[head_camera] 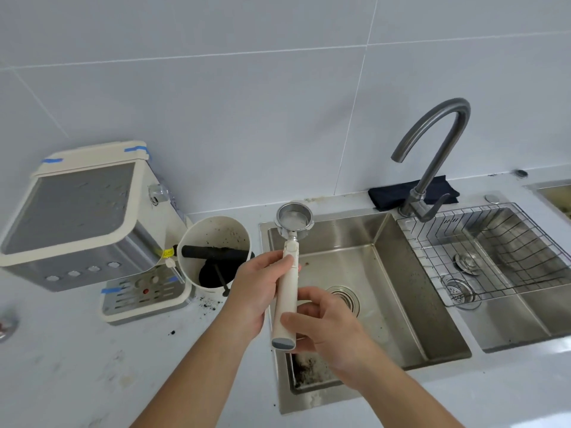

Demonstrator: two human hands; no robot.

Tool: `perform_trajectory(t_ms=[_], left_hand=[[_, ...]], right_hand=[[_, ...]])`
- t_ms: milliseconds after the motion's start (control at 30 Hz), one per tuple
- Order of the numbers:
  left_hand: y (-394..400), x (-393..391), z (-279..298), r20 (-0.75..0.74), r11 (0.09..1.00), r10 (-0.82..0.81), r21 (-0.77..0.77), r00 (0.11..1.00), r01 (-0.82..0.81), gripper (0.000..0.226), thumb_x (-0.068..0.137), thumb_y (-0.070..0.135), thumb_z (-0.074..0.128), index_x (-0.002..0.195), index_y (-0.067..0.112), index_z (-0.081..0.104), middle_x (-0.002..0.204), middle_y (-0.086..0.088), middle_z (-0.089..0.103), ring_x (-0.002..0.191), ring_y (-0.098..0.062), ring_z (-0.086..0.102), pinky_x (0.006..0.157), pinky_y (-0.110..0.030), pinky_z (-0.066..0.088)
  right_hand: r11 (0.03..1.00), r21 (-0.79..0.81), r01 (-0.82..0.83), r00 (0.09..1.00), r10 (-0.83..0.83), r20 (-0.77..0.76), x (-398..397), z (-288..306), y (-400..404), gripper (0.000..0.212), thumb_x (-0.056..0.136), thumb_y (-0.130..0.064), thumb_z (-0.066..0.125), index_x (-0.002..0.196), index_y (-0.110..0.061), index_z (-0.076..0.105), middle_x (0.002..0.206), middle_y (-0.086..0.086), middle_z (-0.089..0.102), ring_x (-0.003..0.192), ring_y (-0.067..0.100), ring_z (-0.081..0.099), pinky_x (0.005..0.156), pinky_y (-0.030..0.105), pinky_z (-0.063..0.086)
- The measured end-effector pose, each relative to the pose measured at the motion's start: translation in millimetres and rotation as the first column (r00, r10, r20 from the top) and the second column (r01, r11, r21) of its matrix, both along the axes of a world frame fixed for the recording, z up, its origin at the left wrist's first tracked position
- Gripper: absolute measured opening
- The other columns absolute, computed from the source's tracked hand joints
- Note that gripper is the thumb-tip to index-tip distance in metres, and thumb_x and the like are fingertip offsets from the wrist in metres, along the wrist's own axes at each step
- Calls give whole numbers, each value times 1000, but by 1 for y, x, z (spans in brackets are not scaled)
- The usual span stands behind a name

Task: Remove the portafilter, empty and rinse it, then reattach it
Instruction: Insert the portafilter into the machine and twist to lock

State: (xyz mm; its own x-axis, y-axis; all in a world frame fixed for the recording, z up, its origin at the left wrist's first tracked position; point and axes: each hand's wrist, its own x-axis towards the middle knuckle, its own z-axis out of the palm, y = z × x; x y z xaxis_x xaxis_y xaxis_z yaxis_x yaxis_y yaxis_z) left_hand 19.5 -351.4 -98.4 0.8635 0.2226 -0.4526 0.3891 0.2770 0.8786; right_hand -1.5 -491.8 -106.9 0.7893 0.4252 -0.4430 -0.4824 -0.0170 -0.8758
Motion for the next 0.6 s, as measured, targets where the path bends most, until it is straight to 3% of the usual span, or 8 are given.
perform_trajectory(t_ms=[100, 233, 400, 600], left_hand=[[14, -9, 1, 8, 1000, -1, 6, 1000, 1, 14, 87, 15, 68, 98, 12, 76, 95, -9, 76, 81, -18, 68, 80, -37, 56], [30, -24, 2, 18, 1000, -22, 3, 1000, 22, 11, 87, 14, 68, 85, 18, 79, 80, -4, 75, 72, -15, 67, 68, -29, 57], [50, -42, 3, 15, 999, -49, 19, 999, 49, 12, 88, 13, 67, 90, 18, 78, 97, -12, 75, 81, -21, 68, 78, -36, 58], [79, -64, 0, 3, 995, -84, 63, 996, 83, 13, 89, 13, 65, 98, 12, 73, 101, -16, 75, 87, -25, 69, 82, -39, 57]], right_hand=[[1000, -11, -1, 1000, 1, 0, -9, 2, 10, 42, 69, -11, 74, 111, -7, 66, 75, 11, 69, 73, 28, 72, 69, 43, 61], [1000, -23, -15, 1000, 15, -1, -22, 3, 23, 43, 68, -13, 74, 110, -9, 66, 77, 11, 71, 74, 29, 73, 68, 41, 60], [1000, 4, -13, 999, 13, -32, -40, 4, 43, 43, 67, -10, 74, 108, -3, 63, 81, 17, 72, 71, 30, 71, 62, 36, 58], [999, 33, -29, 997, 32, -74, -62, 0, 68, 45, 63, -11, 75, 105, -3, 64, 78, 13, 68, 66, 27, 68, 61, 38, 56]])
